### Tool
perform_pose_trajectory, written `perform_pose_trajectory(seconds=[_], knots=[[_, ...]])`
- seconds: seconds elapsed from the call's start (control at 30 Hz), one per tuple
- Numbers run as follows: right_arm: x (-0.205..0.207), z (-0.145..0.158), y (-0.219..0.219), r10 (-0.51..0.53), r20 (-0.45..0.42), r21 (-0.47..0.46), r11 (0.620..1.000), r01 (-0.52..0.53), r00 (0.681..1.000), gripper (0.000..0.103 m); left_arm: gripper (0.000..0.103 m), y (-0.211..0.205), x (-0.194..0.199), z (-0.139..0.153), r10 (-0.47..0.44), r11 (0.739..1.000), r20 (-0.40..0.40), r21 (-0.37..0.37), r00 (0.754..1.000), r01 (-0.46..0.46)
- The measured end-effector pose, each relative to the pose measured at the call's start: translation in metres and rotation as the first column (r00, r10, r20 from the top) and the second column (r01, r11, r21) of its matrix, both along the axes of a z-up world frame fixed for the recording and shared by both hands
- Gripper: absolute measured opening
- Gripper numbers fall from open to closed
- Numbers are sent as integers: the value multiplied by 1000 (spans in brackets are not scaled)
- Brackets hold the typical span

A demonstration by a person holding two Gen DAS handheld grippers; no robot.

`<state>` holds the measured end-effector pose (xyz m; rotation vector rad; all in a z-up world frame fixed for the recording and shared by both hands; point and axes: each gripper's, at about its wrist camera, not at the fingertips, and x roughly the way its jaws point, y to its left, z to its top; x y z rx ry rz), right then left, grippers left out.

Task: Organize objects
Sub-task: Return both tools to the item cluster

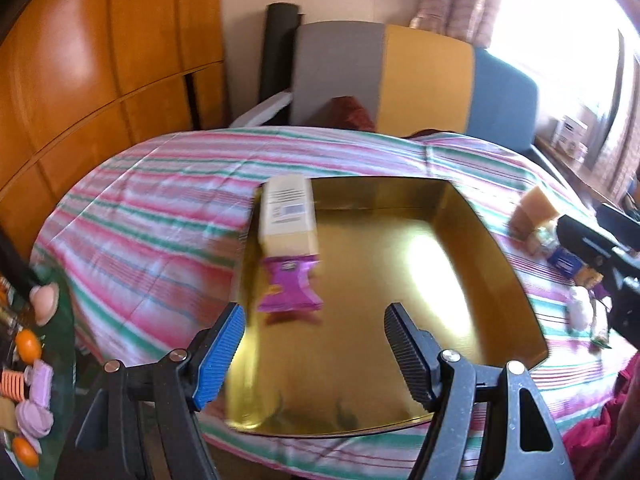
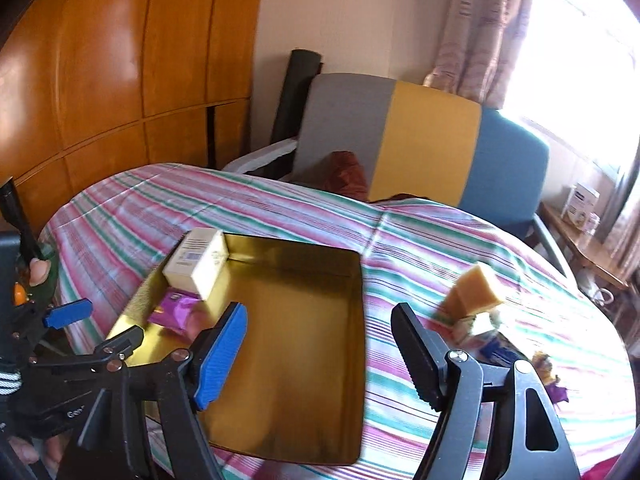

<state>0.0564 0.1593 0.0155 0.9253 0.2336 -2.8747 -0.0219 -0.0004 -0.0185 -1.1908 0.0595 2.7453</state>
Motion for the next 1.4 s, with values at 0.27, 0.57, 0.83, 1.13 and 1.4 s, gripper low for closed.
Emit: perform_pose_trajectory(seconds=[0.27, 0.57, 0.83, 1.13, 1.4], knots=[[3, -7, 69, -97, 24, 43, 994, 96, 995, 81, 74, 77, 5, 17, -202, 979, -21, -41, 979, 201], [-2, -43, 230, -396, 183, 163, 915, 370, 900, 83, 74, 158, 20, 22, -381, 920, -69, -132, 922, 370], [2, -69, 346, -484, 421, -151, 796, 586, 767, 83, 74, 204, 32, 19, -468, 872, -79, -202, 880, 445], [4, -69, 348, -517, 381, -235, 747, 621, 766, 84, 74, 231, 31, 14, -507, 845, -65, -235, 859, 481], [12, -63, 362, -555, 335, -296, 705, 645, 761, 88, 74, 260, 33, 1, -552, 811, -18, -241, 834, 532]])
